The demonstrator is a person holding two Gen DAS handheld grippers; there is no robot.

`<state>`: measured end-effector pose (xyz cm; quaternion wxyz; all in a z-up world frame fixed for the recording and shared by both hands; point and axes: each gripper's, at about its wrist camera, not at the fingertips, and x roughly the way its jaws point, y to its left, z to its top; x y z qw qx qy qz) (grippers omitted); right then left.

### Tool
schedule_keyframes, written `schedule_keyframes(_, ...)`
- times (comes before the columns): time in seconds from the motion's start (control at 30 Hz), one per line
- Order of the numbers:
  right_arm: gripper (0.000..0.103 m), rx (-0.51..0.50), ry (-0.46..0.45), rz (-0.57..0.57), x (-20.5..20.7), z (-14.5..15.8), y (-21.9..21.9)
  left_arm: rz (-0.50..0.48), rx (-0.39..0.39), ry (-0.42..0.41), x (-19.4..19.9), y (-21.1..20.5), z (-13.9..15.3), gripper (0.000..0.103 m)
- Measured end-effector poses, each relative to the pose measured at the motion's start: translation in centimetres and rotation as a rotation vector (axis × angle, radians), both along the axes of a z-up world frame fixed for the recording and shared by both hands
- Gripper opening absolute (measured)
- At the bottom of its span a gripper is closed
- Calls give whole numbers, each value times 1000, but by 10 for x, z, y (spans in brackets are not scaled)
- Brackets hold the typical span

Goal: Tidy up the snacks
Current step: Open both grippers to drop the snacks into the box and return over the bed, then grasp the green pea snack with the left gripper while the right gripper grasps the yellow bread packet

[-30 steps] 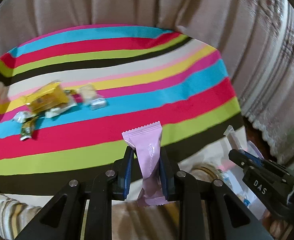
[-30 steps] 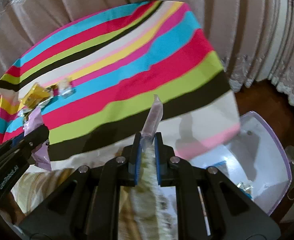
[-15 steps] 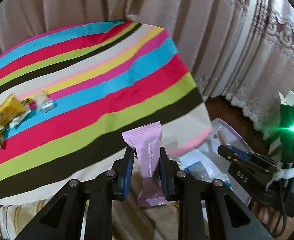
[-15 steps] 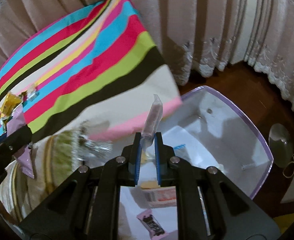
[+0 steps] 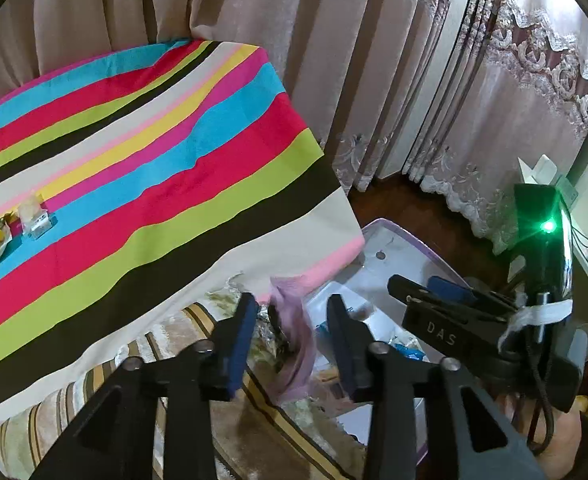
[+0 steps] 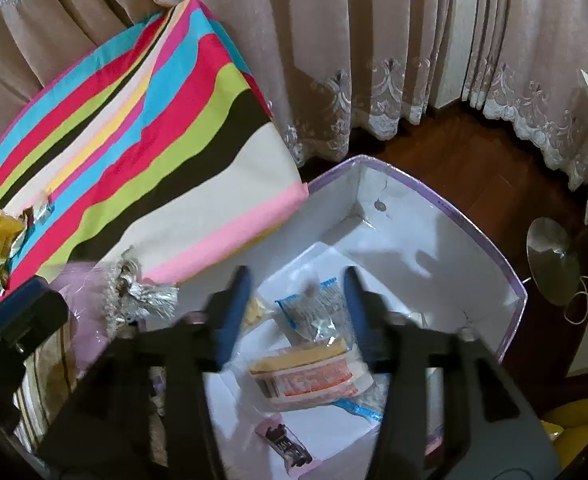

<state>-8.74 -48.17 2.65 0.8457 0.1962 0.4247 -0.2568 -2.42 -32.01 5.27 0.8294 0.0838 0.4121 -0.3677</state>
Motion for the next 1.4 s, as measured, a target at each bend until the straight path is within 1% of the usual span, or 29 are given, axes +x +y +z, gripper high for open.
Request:
schedule_keyframes(0.1, 55, 2, -2, 10, 2, 1, 1, 22, 7, -5, 2, 5, 0, 42)
schedule_keyframes(0.2, 55, 5, -5, 20, 5, 2, 4, 59, 19, -13, 7, 11, 0, 50)
schedule_keyframes(0.23, 56, 5, -6, 25, 6, 3, 6, 70, 18, -14, 9, 14, 0, 52)
schedule_keyframes(0.6, 57, 9, -15, 101, 27, 11, 35, 181, -7, 10, 33, 50, -1, 52)
schedule_keyframes(0.7, 61, 7, -24, 142, 39, 13, 52, 232, -21, 18, 44, 68, 0, 52)
schedule_keyframes(0.77, 62, 7, -28, 170, 46, 15, 63, 272, -29, 24, 53, 82, 0, 52)
schedule_keyframes(1.0, 67, -15, -37, 288, 74, 19, 107, 501, -76, 60, 97, 168, -5, 52)
schedule_keyframes(1.1, 74, -46, -35, 358, 88, 20, 132, 622, -102, 84, 116, 216, -10, 52)
schedule_keyframes(1.2, 74, -73, -26, 430, 104, 20, 156, 721, -117, 103, 132, 258, -16, 52)
schedule_keyframes(1.27, 75, -93, -18, 476, 113, 20, 172, 766, -121, 111, 139, 280, -20, 53)
schedule_keyframes(1.33, 76, -122, -12, 525, 123, 22, 187, 804, -135, 124, 148, 302, -25, 60)
schedule_keyframes(1.4, 81, -150, -20, 578, 133, 26, 202, 834, -142, 138, 157, 319, -31, 62)
